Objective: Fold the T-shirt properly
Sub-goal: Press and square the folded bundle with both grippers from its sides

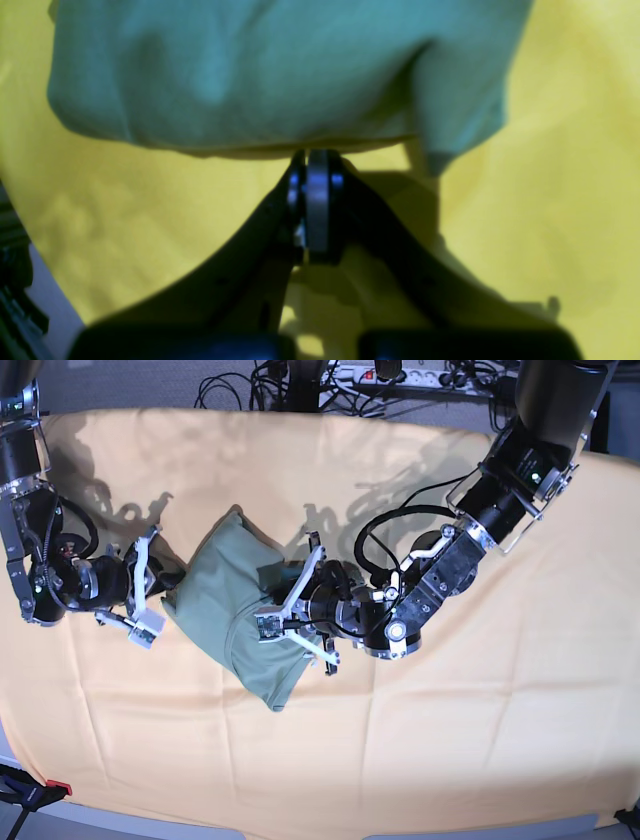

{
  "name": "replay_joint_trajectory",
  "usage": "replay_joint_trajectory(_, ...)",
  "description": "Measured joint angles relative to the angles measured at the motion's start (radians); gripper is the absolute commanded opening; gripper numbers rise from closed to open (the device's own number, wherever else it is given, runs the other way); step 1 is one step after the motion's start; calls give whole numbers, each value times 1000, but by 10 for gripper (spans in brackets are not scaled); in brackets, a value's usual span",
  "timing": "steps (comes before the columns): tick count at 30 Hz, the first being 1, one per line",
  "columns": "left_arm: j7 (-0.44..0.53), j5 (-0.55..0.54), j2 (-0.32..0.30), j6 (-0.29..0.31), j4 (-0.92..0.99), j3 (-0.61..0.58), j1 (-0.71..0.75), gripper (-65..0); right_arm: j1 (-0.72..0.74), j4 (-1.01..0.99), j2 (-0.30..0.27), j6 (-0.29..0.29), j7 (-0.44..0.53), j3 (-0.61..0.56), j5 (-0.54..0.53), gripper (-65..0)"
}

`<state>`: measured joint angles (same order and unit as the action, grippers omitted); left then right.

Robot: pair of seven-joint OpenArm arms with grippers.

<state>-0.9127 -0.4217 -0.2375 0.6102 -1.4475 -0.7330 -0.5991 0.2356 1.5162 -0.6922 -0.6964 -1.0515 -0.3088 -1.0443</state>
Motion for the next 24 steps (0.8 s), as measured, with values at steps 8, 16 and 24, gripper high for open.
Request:
replay_joint_trajectory(8,-185,-479,-6,84,-2,133,-10,-650,33,0,-3,42,227,174,258,-650)
replay_joint_trajectory(16,-335,-874,-9,83,-5,407,2,-650,37,-108,144,-1,298,171,372,-650)
replay_joint_trajectory(24,-341,-896,-82,83,-5,430,76,-650,76,-237,203,0,269,173,389,-650)
